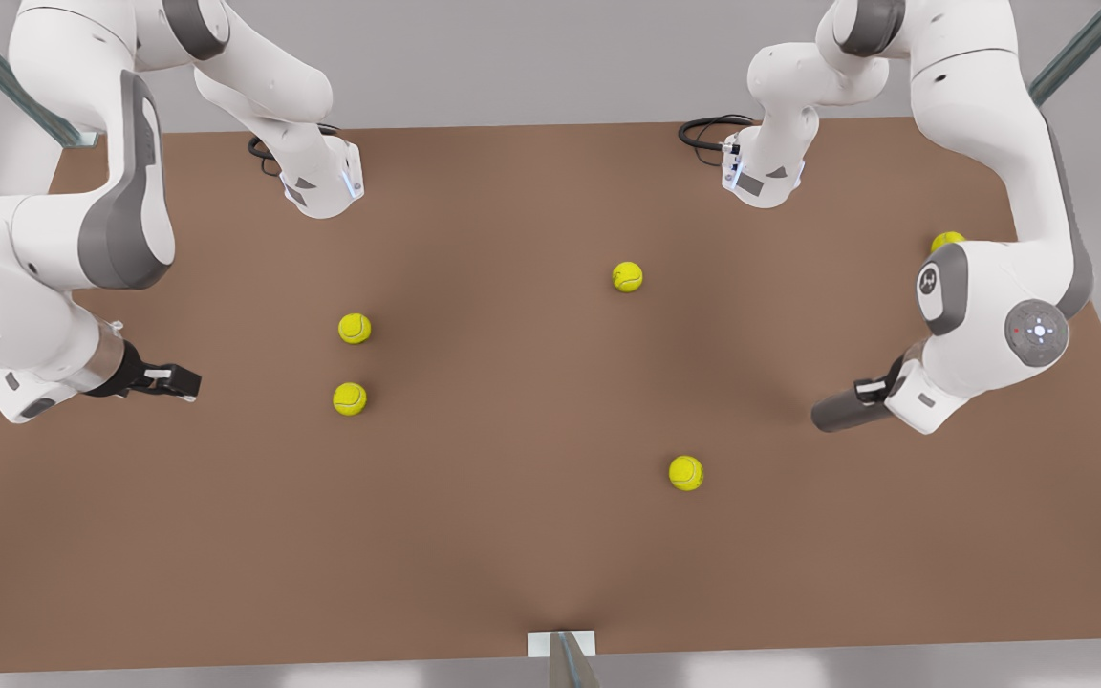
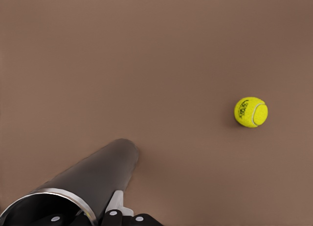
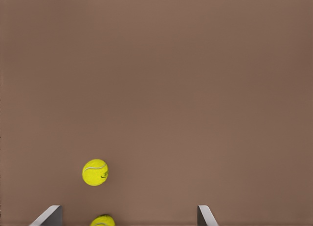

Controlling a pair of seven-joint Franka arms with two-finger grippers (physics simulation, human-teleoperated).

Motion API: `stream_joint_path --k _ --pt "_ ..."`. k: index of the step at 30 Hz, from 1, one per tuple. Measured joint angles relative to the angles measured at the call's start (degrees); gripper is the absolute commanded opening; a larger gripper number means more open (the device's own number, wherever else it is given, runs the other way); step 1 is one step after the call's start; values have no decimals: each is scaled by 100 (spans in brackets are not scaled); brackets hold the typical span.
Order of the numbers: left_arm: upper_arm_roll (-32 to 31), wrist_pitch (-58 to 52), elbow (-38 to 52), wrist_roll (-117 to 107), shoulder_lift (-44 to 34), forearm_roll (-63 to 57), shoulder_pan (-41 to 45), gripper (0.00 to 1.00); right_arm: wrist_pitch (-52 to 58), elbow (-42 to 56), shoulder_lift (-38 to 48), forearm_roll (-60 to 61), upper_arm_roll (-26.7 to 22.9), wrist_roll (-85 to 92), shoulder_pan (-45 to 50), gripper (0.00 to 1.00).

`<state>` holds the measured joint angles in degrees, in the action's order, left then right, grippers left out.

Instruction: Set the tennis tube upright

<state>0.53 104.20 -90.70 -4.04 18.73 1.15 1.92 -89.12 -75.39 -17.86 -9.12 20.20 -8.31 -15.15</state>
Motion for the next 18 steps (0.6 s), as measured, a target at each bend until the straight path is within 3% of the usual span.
stream_joint_path --k 12,18 --pt "-9 144 -25 -99 333 -49 1 21 -23 42 -7 -202 1 5 58 100" --pt "-9 197 -27 -107 411 -44 1 21 -575 48 -131 -256 1 40 74 100"
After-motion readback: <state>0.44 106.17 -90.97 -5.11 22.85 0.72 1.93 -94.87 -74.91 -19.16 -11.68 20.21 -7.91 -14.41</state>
